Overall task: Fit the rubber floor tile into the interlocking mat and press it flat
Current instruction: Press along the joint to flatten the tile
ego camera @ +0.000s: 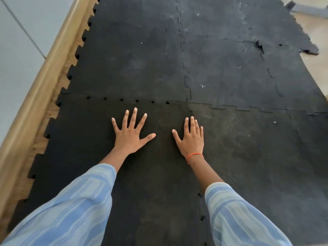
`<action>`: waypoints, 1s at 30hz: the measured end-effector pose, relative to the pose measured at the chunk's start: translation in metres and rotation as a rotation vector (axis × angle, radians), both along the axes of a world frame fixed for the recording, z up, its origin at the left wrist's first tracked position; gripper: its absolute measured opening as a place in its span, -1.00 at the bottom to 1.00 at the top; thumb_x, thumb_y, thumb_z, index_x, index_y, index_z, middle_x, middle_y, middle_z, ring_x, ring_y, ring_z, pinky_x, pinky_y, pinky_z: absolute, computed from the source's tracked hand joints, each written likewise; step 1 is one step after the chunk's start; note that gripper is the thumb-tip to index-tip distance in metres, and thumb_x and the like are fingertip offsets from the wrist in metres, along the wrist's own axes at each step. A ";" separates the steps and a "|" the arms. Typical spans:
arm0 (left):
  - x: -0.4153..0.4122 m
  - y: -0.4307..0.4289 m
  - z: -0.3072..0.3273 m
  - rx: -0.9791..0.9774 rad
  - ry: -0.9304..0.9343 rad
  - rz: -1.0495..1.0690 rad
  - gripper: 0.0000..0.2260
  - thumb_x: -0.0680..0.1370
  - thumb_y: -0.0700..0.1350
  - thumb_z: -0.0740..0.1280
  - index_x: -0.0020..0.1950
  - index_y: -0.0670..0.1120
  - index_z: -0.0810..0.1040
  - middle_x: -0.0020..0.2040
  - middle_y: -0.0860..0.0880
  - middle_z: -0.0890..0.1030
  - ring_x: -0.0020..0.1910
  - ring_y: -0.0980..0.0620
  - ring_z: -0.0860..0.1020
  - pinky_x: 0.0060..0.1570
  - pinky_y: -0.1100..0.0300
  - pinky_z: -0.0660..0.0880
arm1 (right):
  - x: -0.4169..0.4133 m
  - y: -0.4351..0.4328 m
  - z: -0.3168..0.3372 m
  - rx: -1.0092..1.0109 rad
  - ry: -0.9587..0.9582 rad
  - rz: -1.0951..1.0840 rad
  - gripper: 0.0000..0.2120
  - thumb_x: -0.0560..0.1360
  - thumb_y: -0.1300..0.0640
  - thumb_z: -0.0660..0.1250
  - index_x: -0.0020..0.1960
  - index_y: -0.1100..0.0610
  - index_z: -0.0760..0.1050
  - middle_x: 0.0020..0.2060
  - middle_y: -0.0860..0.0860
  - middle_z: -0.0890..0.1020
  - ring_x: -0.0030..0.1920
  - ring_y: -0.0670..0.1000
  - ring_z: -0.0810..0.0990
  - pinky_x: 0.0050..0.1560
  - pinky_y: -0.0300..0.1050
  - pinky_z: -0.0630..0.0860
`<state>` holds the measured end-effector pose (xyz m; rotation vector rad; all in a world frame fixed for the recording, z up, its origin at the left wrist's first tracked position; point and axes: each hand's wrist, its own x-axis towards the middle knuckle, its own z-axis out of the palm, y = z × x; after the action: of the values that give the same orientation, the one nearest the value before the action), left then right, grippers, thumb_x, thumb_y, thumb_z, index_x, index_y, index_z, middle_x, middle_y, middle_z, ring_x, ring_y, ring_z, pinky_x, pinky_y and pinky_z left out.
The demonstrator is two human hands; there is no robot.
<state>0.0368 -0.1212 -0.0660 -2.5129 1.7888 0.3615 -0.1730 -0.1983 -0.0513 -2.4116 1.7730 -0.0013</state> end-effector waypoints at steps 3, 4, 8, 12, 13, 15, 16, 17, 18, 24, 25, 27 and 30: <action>0.008 -0.003 0.005 0.047 0.020 -0.039 -0.19 0.34 0.54 -0.28 0.51 0.23 -0.34 0.55 0.04 -0.36 0.54 -0.08 -0.31 0.39 -0.35 -0.24 | 0.015 -0.021 0.012 0.057 0.058 0.055 -0.25 0.57 -0.28 -0.05 0.54 0.23 -0.01 0.55 0.15 0.04 0.56 0.11 -0.04 0.54 0.08 -0.13; 0.011 -0.006 0.008 0.063 0.035 -0.048 -0.20 0.36 0.53 -0.25 0.52 0.21 -0.33 0.55 0.04 -0.36 0.54 -0.07 -0.31 0.40 -0.33 -0.24 | 0.019 -0.028 0.014 0.099 0.073 0.109 -0.26 0.58 -0.27 -0.08 0.55 0.21 -0.08 0.57 0.13 -0.06 0.57 0.08 -0.12 0.54 0.08 -0.16; 0.021 -0.019 0.016 0.119 0.055 -0.072 -0.27 0.50 0.42 -0.17 0.54 0.11 -0.33 0.55 0.02 -0.38 0.54 -0.04 -0.31 0.44 -0.29 -0.22 | 0.023 -0.039 0.009 0.260 0.096 0.175 -0.27 0.57 -0.29 -0.15 0.54 0.11 -0.28 0.55 0.02 -0.26 0.54 -0.01 -0.29 0.53 0.05 -0.25; 0.021 -0.021 0.012 0.157 0.049 -0.080 -0.30 0.52 0.39 -0.19 0.52 0.10 -0.39 0.52 0.01 -0.44 0.52 -0.06 -0.36 0.42 -0.30 -0.27 | 0.025 -0.044 0.006 0.249 0.091 0.156 -0.24 0.54 -0.34 -0.15 0.55 0.09 -0.26 0.56 -0.01 -0.24 0.54 -0.02 -0.28 0.54 0.04 -0.24; 0.023 -0.022 0.012 0.173 0.060 -0.079 -0.30 0.52 0.39 -0.19 0.51 0.11 -0.40 0.52 0.01 -0.45 0.52 -0.06 -0.37 0.41 -0.30 -0.28 | 0.025 -0.045 0.007 0.250 0.087 0.159 -0.23 0.54 -0.34 -0.14 0.55 0.09 -0.26 0.56 0.00 -0.24 0.55 -0.01 -0.27 0.54 0.04 -0.23; 0.024 -0.024 0.014 0.210 0.075 -0.081 -0.30 0.52 0.40 -0.19 0.50 0.12 -0.42 0.51 0.01 -0.47 0.51 -0.07 -0.38 0.41 -0.31 -0.28 | 0.026 -0.046 0.011 0.254 0.089 0.171 -0.22 0.54 -0.34 -0.11 0.55 0.11 -0.23 0.56 0.02 -0.21 0.55 0.02 -0.24 0.54 0.06 -0.20; 0.025 -0.025 0.015 0.226 0.074 -0.083 -0.30 0.52 0.40 -0.18 0.50 0.12 -0.41 0.51 0.01 -0.47 0.51 -0.08 -0.39 0.41 -0.31 -0.28 | 0.028 -0.048 0.014 0.259 0.098 0.174 -0.21 0.54 -0.34 -0.08 0.56 0.13 -0.20 0.57 0.04 -0.18 0.56 0.04 -0.21 0.54 0.08 -0.18; 0.025 -0.027 0.018 0.244 0.073 -0.086 -0.30 0.52 0.40 -0.17 0.51 0.12 -0.41 0.51 0.01 -0.46 0.51 -0.08 -0.38 0.40 -0.31 -0.27 | 0.031 -0.052 0.019 0.268 0.110 0.172 -0.20 0.54 -0.34 -0.03 0.56 0.14 -0.17 0.57 0.07 -0.15 0.56 0.08 -0.17 0.54 0.10 -0.14; 0.025 -0.030 0.022 0.266 0.078 -0.093 -0.29 0.53 0.40 -0.14 0.51 0.12 -0.39 0.52 0.00 -0.45 0.52 -0.09 -0.37 0.41 -0.31 -0.25 | 0.034 -0.058 0.026 0.279 0.126 0.173 -0.19 0.53 -0.32 0.03 0.56 0.16 -0.12 0.57 0.10 -0.10 0.56 0.12 -0.12 0.54 0.12 -0.09; 0.060 -0.034 0.049 0.333 0.095 -0.145 -0.14 0.50 0.37 0.17 0.57 0.03 -0.24 0.58 -0.01 -0.29 0.57 -0.05 -0.18 0.46 -0.22 -0.05 | 0.097 -0.060 0.052 0.316 0.038 0.485 -0.17 0.49 -0.09 0.35 0.55 0.14 -0.03 0.56 0.08 0.03 0.54 0.16 -0.01 0.53 0.09 0.05; 0.071 -0.029 0.049 0.346 0.090 -0.121 -0.14 0.51 0.36 0.16 0.57 0.03 -0.26 0.57 -0.02 -0.31 0.57 -0.05 -0.20 0.47 -0.21 -0.06 | 0.110 -0.056 0.050 0.343 0.033 0.521 -0.16 0.48 -0.07 0.36 0.56 0.14 -0.05 0.57 0.08 0.01 0.55 0.15 -0.03 0.54 0.09 0.04; 0.090 -0.015 0.045 0.350 0.091 -0.057 -0.18 0.52 0.37 0.08 0.56 0.04 -0.30 0.56 -0.02 -0.35 0.56 -0.05 -0.24 0.47 -0.22 -0.09 | 0.126 -0.051 0.045 0.389 0.061 0.549 -0.13 0.47 -0.09 0.37 0.56 0.15 -0.07 0.57 0.07 -0.04 0.55 0.14 -0.06 0.54 0.10 0.03; 0.106 -0.003 0.040 0.335 0.086 -0.025 -0.21 0.53 0.39 0.02 0.54 0.07 -0.33 0.55 0.00 -0.38 0.55 -0.05 -0.27 0.48 -0.22 -0.11 | 0.130 -0.053 0.039 0.421 0.089 0.539 -0.11 0.47 -0.13 0.36 0.56 0.12 -0.09 0.57 0.04 -0.10 0.56 0.12 -0.10 0.54 0.12 -0.01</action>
<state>0.1430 -0.1247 -0.0263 -2.2720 1.6240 0.7115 -0.0431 -0.2516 -0.0124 -2.4935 0.9648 0.4898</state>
